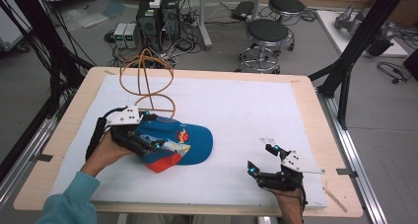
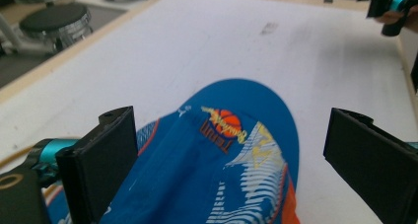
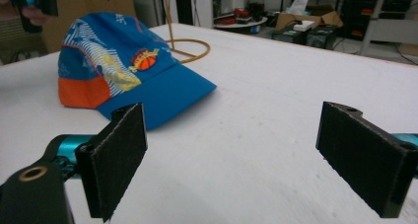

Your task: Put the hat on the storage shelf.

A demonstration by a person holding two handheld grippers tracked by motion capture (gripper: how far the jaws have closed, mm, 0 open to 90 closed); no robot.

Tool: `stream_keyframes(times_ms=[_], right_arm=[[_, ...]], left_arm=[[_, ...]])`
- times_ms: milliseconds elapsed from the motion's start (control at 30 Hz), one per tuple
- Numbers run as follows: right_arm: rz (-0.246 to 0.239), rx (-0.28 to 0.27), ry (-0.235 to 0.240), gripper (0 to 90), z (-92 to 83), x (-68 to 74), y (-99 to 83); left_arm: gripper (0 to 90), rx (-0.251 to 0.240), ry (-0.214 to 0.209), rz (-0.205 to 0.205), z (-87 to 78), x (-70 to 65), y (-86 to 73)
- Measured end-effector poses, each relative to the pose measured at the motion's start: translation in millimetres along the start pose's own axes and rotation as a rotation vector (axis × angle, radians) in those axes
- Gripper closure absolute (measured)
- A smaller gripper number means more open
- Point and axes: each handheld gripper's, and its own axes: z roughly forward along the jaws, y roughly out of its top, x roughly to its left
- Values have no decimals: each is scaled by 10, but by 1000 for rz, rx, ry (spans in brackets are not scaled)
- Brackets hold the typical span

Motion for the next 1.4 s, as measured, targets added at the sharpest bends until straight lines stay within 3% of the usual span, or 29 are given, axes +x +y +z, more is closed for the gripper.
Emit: stream_keyframes(times_ms=[67, 167, 267, 367, 533, 600, 700, 900, 1000, 1167, 1267, 1400], right_arm=[[12, -3, -12, 110, -40, -34, -47], [34, -9, -19, 111, -79, -66, -112], [44, -2, -19, 110, -87, -84, -161], [42, 3, -21, 110, -87, -84, -185], [15, -11, -15, 110, -95, -88, -196], [-18, -23, -34, 110, -108, -88, -201], [-31, -51, -63, 110, -133, -123, -212], [-23, -62, -87, 110, -154, -163, -217], [-21, -66, -90, 110, -158, -176, -218], [-29, -70, -86, 110, -165, -176, -222], [-26, -69, -86, 110, -162, -178, -220], [-16, -65, -86, 110, -163, -183, -220]], left_arm=[[67, 59, 8, -14, 101, 51, -46], [67, 98, 13, -15, 185, 74, -73], [67, 106, 15, -13, 237, 68, -74], [67, 162, 16, -1, 359, 68, -81], [69, 189, 35, -1, 438, 50, -88], [87, 201, 42, -7, 466, 40, -100], [130, 233, 47, 7, 498, 29, -117], [210, 273, 70, 18, 567, 27, -166], [243, 270, 84, 8, 584, 34, -214], [300, 320, 148, -3, 634, 50, -285], [302, 315, 163, 0, 655, 56, -287], [377, 355, 161, 25, 724, 47, -311]])
